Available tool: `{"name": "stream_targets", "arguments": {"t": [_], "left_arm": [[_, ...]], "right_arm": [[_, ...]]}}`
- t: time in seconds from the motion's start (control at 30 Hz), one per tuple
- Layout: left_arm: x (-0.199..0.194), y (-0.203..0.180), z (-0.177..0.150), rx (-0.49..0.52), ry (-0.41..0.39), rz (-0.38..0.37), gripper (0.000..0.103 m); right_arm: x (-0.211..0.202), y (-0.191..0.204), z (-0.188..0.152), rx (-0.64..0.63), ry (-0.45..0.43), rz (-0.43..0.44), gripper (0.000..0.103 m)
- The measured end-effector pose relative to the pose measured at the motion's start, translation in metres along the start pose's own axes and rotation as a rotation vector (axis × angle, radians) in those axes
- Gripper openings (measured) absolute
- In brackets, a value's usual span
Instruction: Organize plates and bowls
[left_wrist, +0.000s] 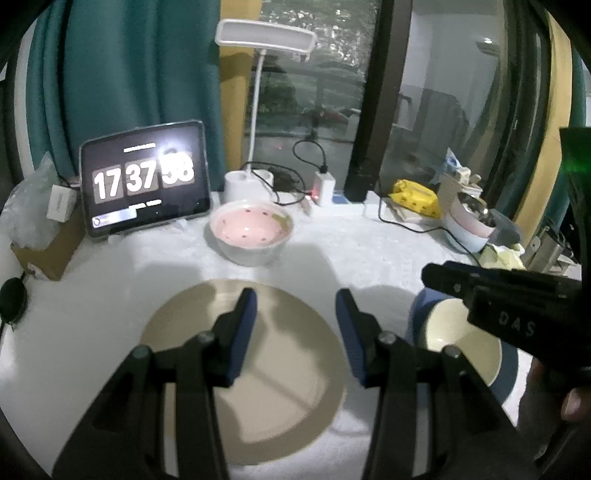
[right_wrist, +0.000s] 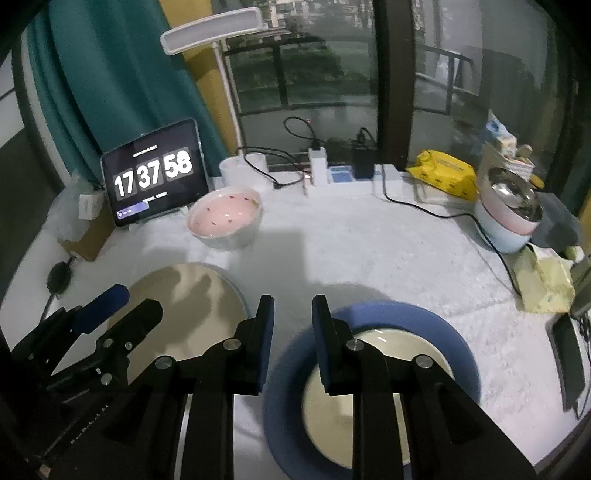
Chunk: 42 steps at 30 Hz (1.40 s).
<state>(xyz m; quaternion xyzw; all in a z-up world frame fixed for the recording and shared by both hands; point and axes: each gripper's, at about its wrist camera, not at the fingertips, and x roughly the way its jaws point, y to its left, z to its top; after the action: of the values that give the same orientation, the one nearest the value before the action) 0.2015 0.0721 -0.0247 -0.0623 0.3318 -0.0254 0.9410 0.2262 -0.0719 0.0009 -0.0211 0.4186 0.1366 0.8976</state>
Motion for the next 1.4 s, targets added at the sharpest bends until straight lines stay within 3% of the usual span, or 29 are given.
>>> {"name": "stream_targets", "arguments": {"t": [0.8, 1.4], "left_arm": [[0.039, 0.072, 0.043, -0.041, -0.004, 0.035, 0.046], [0.111, 0.094, 0.063, -0.128, 0.104, 0.007, 0.046]], "right_arm": [[0.054, 0.055, 0.062, -0.077, 0.006, 0.008, 0.022], [0.13, 0.051, 0.085, -0.049, 0.103, 0.005, 0.022]]}}
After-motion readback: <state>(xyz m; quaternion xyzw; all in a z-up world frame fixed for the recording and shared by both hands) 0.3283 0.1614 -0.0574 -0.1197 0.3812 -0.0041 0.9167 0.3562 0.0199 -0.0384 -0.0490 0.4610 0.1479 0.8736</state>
